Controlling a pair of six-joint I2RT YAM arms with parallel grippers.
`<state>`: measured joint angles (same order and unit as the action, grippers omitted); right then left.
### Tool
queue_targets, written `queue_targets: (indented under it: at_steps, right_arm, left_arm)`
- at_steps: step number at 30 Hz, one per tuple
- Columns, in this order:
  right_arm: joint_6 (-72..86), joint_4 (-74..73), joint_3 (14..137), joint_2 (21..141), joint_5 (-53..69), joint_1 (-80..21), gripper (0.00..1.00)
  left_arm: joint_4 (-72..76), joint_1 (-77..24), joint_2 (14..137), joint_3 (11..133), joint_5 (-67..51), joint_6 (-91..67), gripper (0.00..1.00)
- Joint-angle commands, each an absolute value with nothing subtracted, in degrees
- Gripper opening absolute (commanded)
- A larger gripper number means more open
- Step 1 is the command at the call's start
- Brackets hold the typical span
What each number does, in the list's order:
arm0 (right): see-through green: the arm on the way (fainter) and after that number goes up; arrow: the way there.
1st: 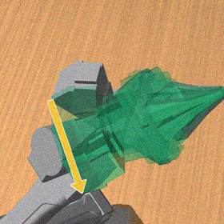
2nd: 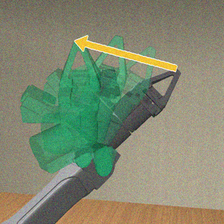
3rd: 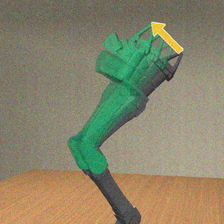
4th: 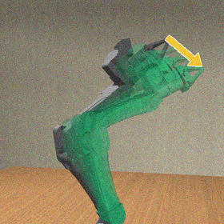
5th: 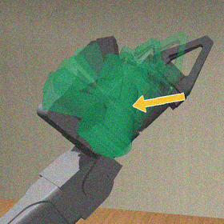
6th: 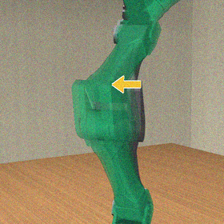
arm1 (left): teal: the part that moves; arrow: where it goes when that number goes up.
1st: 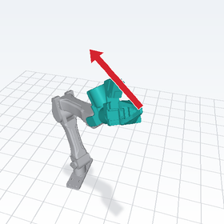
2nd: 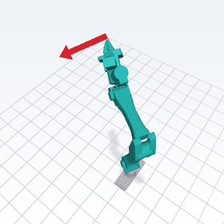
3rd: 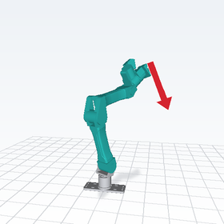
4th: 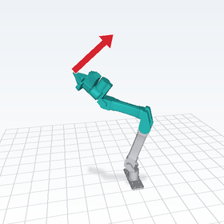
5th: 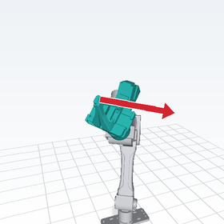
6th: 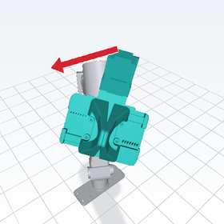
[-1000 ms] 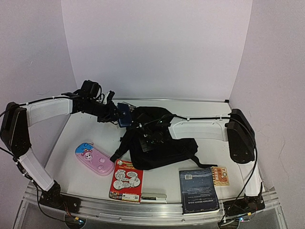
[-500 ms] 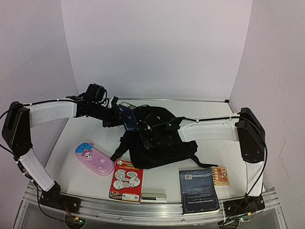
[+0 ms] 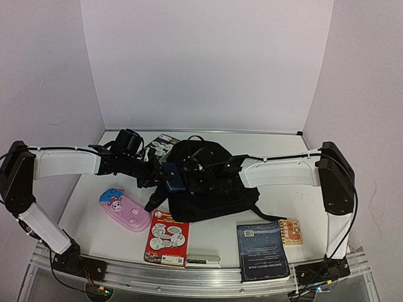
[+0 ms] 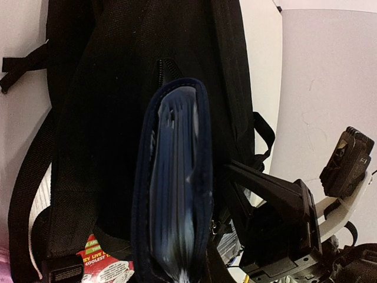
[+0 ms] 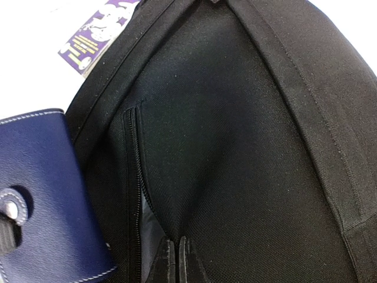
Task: Pack the student bag
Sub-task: Place the stationery in the student bag.
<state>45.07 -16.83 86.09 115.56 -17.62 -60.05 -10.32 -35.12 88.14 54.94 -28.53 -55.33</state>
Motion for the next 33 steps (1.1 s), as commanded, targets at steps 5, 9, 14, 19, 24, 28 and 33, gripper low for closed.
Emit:
queue_targets:
  at_steps: [5,9,14,19,24,28,33]
  right_arm:
    - [45.88,-8.85,84.87,109.39,-16.09,-60.06,0.0]
    - [46.41,-7.57,84.18,109.36,-16.12,-60.08,0.0]
    - [47.01,-6.37,84.25,109.62,-16.05,-60.1,0.0]
    - [47.06,-6.11,85.21,110.06,-15.96,-60.03,0.0]
    - [47.54,-6.02,85.23,110.04,-16.59,-60.03,0.0]
    - [46.43,-5.05,85.29,110.51,-14.51,-60.06,0.0]
    - [45.88,-4.19,84.91,110.56,-11.59,-60.14,0.0]
  left_arm:
    - [-1.64,-35.6,88.42,52.71,-29.29,-60.98,0.0]
    - [2.17,-36.18,90.92,52.89,-32.16,-63.54,0.0]
    - [6.45,-36.62,92.75,50.7,-35.9,-69.21,0.0]
    - [6.6,-37.1,94.09,49.59,-38.5,-72.76,0.0]
    - [5.16,-37.18,94.5,48.19,-39.51,-73.59,0.0]
    - [4.31,-37.18,96.6,49.57,-40.09,-71.21,0.0]
    - [5.27,-37.18,100.41,54.59,-41.6,-67.18,0.0]
